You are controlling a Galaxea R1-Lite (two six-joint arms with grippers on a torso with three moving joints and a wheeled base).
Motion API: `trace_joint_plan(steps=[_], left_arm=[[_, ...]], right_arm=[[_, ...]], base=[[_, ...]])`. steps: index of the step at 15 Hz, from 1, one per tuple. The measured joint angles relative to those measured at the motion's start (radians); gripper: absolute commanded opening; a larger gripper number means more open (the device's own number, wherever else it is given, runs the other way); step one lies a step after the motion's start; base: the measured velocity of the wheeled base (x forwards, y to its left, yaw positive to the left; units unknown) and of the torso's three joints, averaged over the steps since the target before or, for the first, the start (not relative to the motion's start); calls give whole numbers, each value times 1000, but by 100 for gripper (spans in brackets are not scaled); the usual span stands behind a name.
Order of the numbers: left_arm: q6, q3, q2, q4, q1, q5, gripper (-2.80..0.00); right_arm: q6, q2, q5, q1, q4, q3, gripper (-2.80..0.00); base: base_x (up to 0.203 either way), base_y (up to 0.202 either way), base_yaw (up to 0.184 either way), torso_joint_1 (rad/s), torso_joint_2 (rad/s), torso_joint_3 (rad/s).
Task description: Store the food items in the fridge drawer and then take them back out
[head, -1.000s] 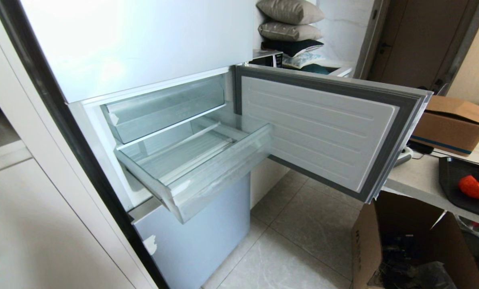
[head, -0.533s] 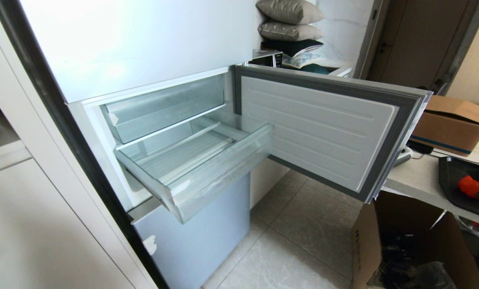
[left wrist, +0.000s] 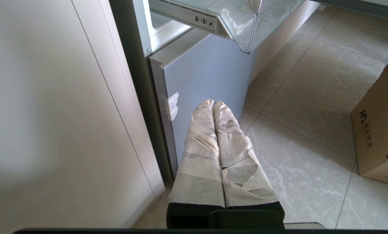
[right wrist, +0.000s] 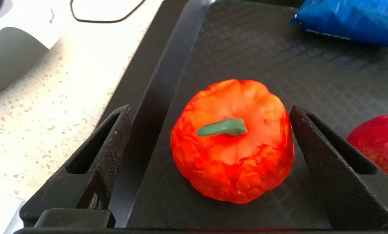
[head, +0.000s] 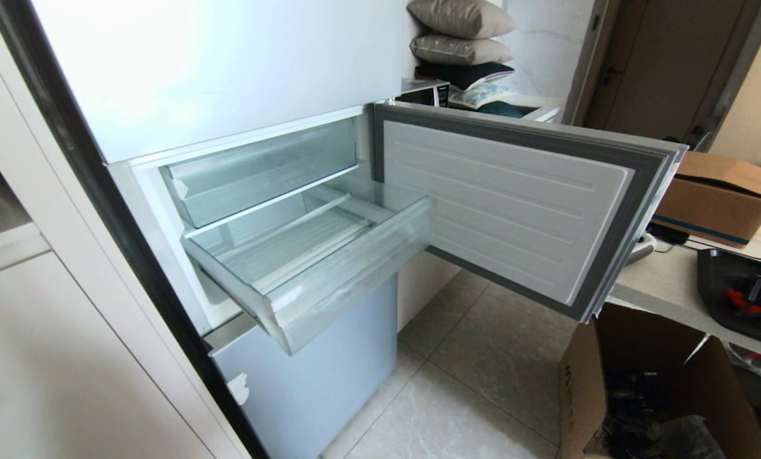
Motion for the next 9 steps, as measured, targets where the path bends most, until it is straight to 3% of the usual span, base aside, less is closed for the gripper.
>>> trace_joint_plan(steps=[9], left_arm=[[0,0,0,0,0,0,-280]], right_arm=[[-1,50,1,-12,-6,-12,0]], base=[[0,0,0,0,0,0]])
